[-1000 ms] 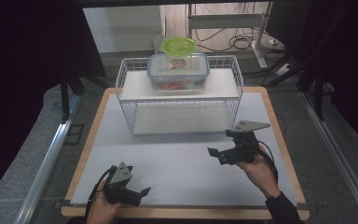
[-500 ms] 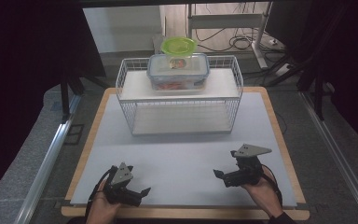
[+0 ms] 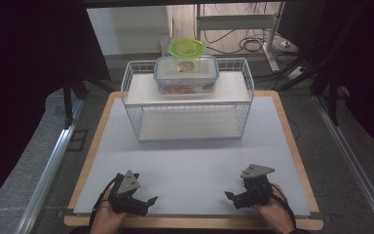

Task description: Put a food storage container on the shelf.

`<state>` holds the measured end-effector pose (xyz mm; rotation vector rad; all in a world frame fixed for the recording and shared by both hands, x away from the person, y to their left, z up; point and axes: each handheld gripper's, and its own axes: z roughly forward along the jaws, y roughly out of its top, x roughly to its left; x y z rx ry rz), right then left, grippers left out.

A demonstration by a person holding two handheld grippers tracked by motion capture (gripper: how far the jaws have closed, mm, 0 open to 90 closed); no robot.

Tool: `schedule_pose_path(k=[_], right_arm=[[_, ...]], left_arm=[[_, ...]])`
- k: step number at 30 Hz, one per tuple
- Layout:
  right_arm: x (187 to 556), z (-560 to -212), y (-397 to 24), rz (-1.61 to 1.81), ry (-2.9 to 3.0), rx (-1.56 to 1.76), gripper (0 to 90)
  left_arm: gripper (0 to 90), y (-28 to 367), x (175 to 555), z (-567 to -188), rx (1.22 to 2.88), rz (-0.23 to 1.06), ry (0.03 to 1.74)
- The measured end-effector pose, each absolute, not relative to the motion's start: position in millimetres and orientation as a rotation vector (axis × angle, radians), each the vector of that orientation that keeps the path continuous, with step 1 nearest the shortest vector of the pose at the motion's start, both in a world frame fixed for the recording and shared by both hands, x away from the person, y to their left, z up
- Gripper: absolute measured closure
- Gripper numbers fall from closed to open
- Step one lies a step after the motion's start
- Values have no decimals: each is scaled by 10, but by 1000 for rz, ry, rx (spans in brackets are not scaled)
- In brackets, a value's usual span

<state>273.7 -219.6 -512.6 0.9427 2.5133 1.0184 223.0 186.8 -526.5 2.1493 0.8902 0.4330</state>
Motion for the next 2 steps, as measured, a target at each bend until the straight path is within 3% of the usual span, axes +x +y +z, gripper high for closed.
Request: schedule_pose_path(k=[2], right_arm=[[2740, -5129, -2196, 1020, 2508, 951, 17]], left_arm=[[1, 1862, 2232, -5264, 2150, 435, 890]])
